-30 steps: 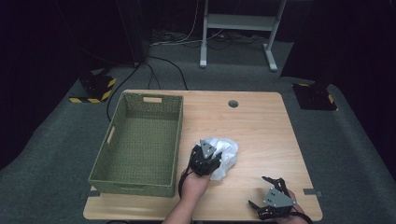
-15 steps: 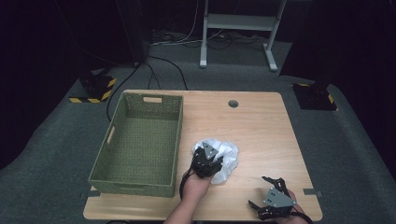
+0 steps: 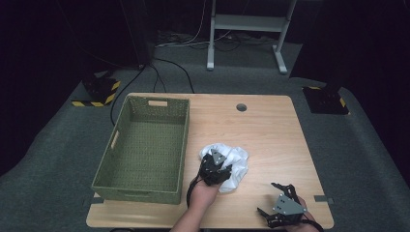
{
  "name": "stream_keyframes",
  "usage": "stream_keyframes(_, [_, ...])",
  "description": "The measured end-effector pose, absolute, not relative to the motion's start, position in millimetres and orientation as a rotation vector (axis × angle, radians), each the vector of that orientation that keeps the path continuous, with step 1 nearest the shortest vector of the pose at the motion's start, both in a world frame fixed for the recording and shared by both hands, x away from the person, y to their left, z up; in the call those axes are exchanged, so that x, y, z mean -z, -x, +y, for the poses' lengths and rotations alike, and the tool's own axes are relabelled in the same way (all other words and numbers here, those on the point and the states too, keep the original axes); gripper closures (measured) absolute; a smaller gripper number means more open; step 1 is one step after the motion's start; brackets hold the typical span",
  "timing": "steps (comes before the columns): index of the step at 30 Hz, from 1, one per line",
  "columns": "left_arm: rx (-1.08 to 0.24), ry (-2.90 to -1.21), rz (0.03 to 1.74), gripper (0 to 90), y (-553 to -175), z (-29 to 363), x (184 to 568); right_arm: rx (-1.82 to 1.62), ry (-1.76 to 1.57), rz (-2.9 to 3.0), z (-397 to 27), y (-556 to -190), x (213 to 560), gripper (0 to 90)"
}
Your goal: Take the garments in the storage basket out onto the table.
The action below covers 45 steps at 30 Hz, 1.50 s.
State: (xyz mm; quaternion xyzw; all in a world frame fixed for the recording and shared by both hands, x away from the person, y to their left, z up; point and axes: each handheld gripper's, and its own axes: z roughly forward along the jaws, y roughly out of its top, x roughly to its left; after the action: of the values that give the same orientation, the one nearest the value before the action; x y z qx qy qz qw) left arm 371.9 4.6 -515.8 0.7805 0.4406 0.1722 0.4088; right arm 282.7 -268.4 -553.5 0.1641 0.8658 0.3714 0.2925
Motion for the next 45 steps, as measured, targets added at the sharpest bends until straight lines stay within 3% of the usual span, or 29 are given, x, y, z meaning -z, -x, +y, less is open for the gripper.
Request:
stream_keyframes(14, [-0.395,-1.975,1.123,47.9,-374.2,4.8,522.5,-0.989,-0.437,2.307,-268.4,-282.7,553.5,2.0])
stream_keyframes(45, [-0.419,-1.917,1.044,2.3,-368.4,8.0,499.2,-0.99,-0.438,2.307,-268.4,-282.7,553.5,1.9])
